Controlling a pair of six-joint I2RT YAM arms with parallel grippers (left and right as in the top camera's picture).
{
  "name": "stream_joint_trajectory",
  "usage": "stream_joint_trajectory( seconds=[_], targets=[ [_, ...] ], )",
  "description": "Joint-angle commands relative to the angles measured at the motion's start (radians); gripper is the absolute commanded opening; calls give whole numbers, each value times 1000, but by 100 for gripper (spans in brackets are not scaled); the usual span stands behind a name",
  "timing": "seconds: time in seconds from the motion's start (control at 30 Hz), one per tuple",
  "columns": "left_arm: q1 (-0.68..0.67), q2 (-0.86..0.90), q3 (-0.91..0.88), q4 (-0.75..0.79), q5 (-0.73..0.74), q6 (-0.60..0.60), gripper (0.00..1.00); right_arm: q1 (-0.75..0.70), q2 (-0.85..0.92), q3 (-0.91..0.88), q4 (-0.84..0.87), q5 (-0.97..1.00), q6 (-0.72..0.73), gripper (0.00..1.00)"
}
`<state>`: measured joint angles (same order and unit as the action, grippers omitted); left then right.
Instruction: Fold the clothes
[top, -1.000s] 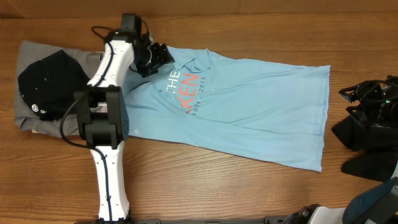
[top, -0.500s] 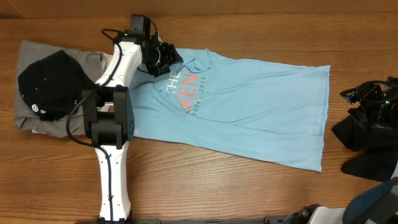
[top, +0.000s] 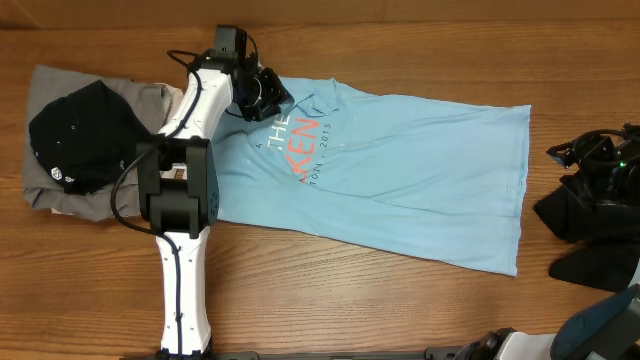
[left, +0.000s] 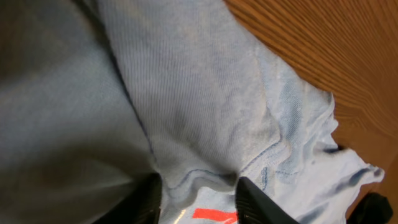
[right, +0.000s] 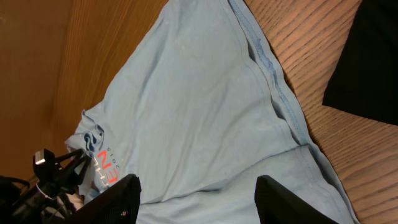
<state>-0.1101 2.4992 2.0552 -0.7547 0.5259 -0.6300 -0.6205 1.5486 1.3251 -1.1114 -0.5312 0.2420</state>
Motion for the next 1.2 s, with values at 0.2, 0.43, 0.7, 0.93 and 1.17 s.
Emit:
stream_joint_trajectory(
  seconds=[0.2,0.43,0.7,0.93,1.17],
  targets=[
    [-21,73,-13,37,0,-14,25,-2,-3,24,2,8,-7,63],
    [-9,73,-11,34,51,-14,25,-2,-3,24,2,8,-7,63],
    [42,72,-11,16,156,35,4,-2,-3,24,2,8,-7,63],
    [93,72,-10,-11,227,70,5,-2,-3,24,2,8,-7,63],
    [100,72,-10,-6,250,85,4,-2,-3,24,2,8,-7,63]
  ],
)
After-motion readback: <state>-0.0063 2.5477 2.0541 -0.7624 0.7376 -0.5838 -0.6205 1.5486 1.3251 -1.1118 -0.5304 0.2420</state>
